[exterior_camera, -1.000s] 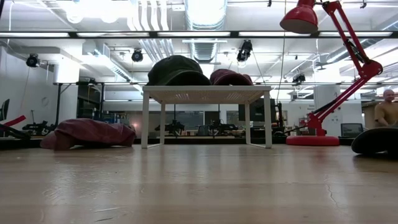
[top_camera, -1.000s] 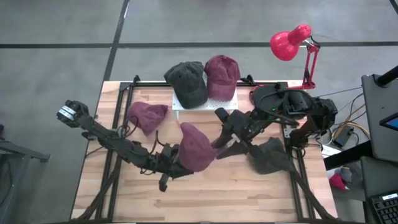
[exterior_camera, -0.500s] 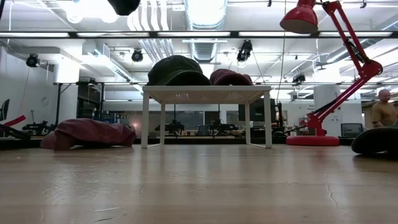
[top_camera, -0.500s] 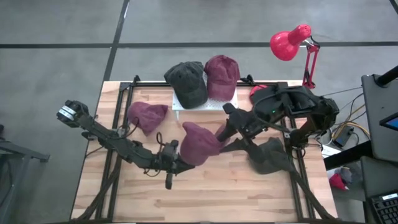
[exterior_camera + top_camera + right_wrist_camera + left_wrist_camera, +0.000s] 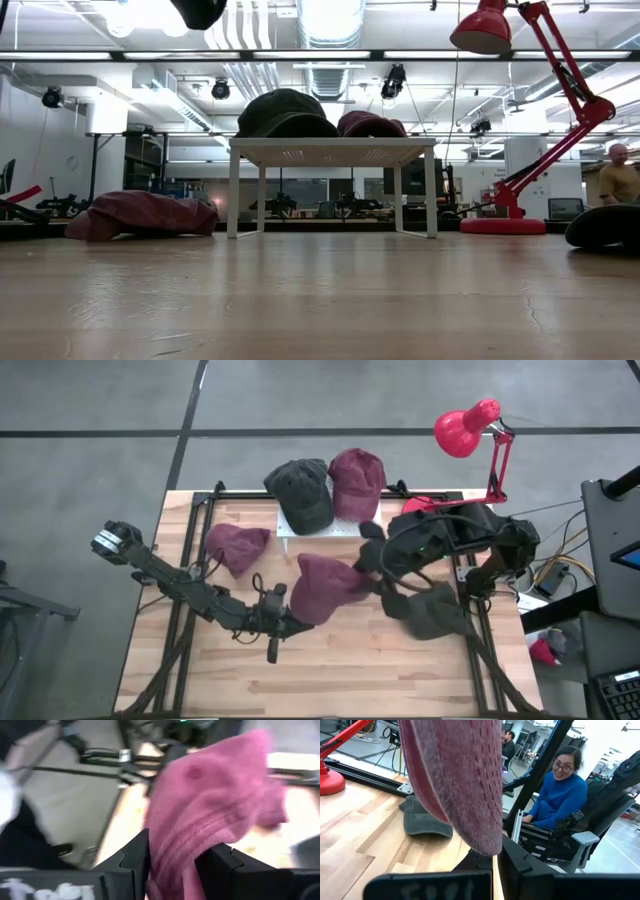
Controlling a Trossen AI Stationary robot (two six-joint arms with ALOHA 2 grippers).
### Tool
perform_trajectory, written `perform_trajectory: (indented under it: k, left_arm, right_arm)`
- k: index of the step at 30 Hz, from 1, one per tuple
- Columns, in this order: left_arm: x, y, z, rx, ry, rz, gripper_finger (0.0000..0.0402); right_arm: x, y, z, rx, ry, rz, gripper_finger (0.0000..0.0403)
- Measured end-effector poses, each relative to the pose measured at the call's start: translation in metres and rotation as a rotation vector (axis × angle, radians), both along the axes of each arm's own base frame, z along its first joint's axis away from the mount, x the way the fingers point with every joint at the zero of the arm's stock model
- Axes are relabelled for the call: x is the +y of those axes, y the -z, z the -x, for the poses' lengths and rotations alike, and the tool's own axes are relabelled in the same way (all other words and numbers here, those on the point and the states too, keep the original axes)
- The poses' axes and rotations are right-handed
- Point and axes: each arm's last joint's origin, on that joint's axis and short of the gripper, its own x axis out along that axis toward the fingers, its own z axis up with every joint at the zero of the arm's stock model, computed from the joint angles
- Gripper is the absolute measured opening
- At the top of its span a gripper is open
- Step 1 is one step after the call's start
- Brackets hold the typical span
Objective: Pick & Place hat
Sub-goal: Stack the bottom red cap on top of the red cap on the shelf
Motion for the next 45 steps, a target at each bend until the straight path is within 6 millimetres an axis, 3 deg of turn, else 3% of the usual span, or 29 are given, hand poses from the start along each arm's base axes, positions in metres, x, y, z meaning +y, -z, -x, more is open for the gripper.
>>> perform_trajectory:
  k: [6,11,19,29,35,40,45]
  left_arm:
    - [0.0,-0.001,0.0,-0.005,-0.001,0.003,0.0005]
    - [0.004,-0.008,0.005,-0.03,-0.012,0.004,0.0005]
    - [0.016,-0.036,0.022,-0.128,-0.059,-0.009,0.0005]
    - [0.027,-0.064,0.042,-0.272,-0.09,-0.154,0.0005]
    - [0.034,-0.096,0.062,-0.568,-0.075,-0.309,0.0005]
    - [0.04,-0.112,0.077,-0.719,-0.042,-0.254,0.0005]
    - [0.041,-0.115,0.079,-0.762,-0.03,-0.176,0.0005]
  right_arm:
    - [-0.009,-0.021,0.014,-0.153,0.129,0.12,0.0135]
    - [-0.012,-0.035,0.022,-0.241,0.153,0.097,0.015]
    - [0.005,-0.039,0.026,-0.295,0.06,0.1,0.0174]
    - [0.031,-0.067,0.027,-0.593,0.009,0.052,0.0177]
    - [0.054,-0.056,0.002,-0.598,0.028,-0.15,0.0163]
    - [0.067,-0.029,-0.032,-0.538,0.081,-0.234,0.0146]
    - [0.072,-0.001,-0.067,-0.524,0.129,-0.248,0.0129]
